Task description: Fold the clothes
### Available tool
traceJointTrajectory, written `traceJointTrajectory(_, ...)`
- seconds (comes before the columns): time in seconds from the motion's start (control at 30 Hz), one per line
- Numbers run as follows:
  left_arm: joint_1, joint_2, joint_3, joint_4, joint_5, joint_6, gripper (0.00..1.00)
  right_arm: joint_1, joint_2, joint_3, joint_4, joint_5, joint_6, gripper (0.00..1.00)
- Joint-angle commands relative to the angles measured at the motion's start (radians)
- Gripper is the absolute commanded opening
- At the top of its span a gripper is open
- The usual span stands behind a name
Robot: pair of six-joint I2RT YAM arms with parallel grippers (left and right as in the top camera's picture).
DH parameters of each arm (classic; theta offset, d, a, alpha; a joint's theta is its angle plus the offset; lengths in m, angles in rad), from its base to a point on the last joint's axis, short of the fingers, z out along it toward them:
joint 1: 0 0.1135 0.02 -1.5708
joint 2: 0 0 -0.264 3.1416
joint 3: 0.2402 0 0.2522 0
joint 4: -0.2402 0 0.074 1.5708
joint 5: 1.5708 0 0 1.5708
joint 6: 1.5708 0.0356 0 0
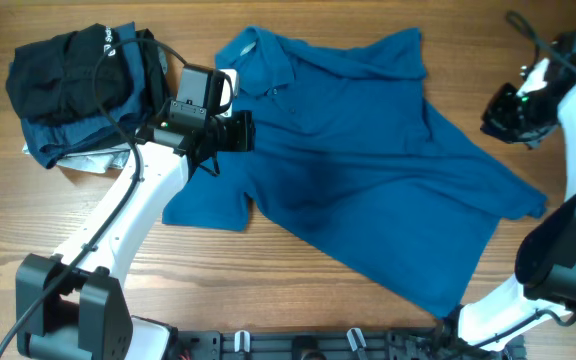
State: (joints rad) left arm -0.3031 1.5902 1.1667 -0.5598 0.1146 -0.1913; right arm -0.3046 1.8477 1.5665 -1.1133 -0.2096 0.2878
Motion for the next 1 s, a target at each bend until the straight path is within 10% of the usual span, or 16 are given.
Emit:
traceJointTrajectory(0.0,0.000,0.009,-0.007,0.001,0.016,-0.003,1.00,0.042,0.006,-0.101,0.107,0.086,0.009,0.04)
traceJointTrajectory(0.97,0.000,0.009,-0.007,0.002,0.016,-0.004,1.00,0.043,0.291,-0.307,0.676,0.163,0.182,0.04)
